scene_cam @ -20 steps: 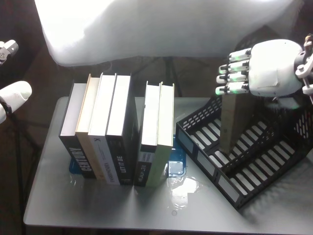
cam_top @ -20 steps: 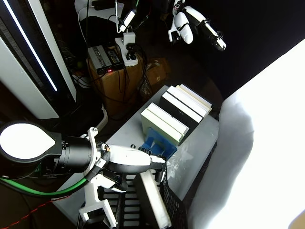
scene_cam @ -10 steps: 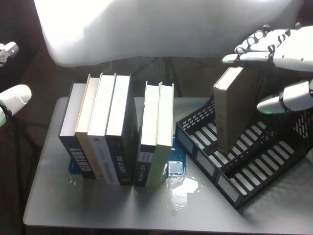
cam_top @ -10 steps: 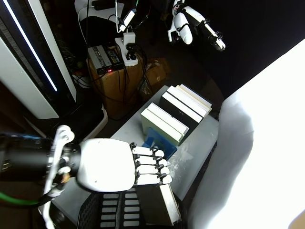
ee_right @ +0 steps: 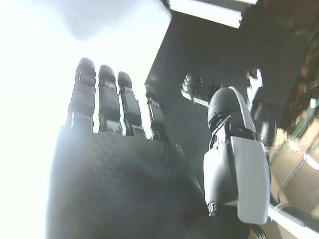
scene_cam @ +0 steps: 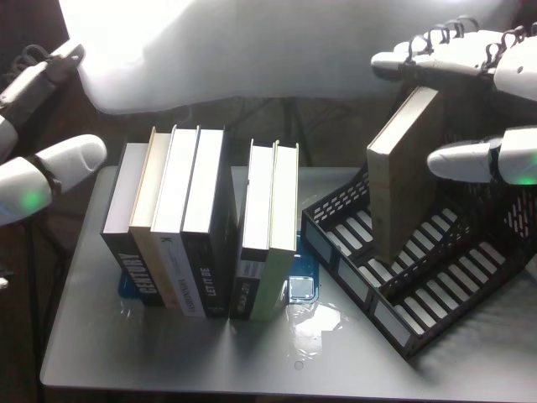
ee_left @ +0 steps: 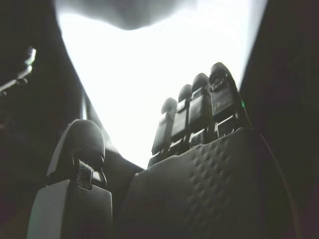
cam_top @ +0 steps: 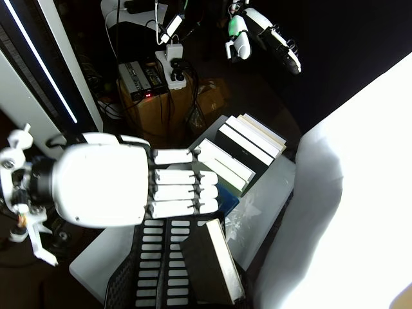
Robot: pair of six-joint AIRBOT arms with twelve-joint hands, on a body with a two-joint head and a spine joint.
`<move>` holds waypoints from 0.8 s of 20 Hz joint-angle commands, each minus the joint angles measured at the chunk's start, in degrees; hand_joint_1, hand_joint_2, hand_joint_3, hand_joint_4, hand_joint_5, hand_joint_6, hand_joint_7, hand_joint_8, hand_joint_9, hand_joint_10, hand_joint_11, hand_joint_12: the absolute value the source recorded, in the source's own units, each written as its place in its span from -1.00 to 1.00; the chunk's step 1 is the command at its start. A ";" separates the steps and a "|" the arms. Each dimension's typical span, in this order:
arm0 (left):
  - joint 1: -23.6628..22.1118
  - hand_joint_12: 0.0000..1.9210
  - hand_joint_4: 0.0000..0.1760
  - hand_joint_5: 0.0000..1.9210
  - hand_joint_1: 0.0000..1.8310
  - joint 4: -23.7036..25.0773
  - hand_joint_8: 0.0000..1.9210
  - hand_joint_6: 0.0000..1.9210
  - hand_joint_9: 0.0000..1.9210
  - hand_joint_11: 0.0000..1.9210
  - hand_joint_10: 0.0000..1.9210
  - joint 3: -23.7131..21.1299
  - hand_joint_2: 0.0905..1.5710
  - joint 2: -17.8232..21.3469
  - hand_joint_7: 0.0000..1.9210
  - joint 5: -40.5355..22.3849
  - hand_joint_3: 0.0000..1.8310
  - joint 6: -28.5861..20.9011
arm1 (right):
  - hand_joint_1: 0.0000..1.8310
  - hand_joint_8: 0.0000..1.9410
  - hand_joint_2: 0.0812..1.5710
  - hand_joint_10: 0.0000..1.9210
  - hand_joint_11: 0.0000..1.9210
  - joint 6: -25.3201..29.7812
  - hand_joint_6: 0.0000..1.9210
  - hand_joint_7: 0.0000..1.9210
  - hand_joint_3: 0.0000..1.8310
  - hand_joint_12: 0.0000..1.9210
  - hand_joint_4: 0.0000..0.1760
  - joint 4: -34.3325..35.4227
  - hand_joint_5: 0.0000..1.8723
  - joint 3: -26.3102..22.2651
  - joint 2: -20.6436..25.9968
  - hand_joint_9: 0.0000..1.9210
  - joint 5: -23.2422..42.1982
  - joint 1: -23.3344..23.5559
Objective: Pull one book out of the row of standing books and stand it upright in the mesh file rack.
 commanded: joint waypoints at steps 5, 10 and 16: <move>-5.06 -0.99 -0.27 -1.00 -0.73 7.02 -1.00 -1.00 -1.00 -1.00 -1.00 1.59 0.68 -0.75 -1.00 -1.83 -1.00 -0.32 | -0.69 -1.00 0.63 -1.00 -1.00 0.06 -1.00 -1.00 -0.98 -1.00 -0.77 4.17 -1.00 -2.48 2.30 -1.00 12.80 -1.22; -8.10 -1.00 -0.47 -0.99 -0.75 11.79 -1.00 -1.00 -1.00 -1.00 -1.00 2.84 0.67 -2.22 -1.00 0.64 -1.00 -0.32 | -0.59 -1.00 0.62 -1.00 -1.00 0.06 -1.00 -1.00 -0.99 -1.00 -1.00 5.05 -1.00 -3.05 2.42 -1.00 15.18 -2.15; -9.00 -1.00 -0.48 -1.00 -0.79 13.00 -1.00 -1.00 -1.00 -1.00 -1.00 3.23 0.67 -2.73 -1.00 0.81 -1.00 -0.32 | -0.59 -1.00 0.63 -1.00 -1.00 0.06 -1.00 -1.00 -1.00 -1.00 -1.00 6.48 -1.00 -3.33 2.34 -1.00 17.29 -3.56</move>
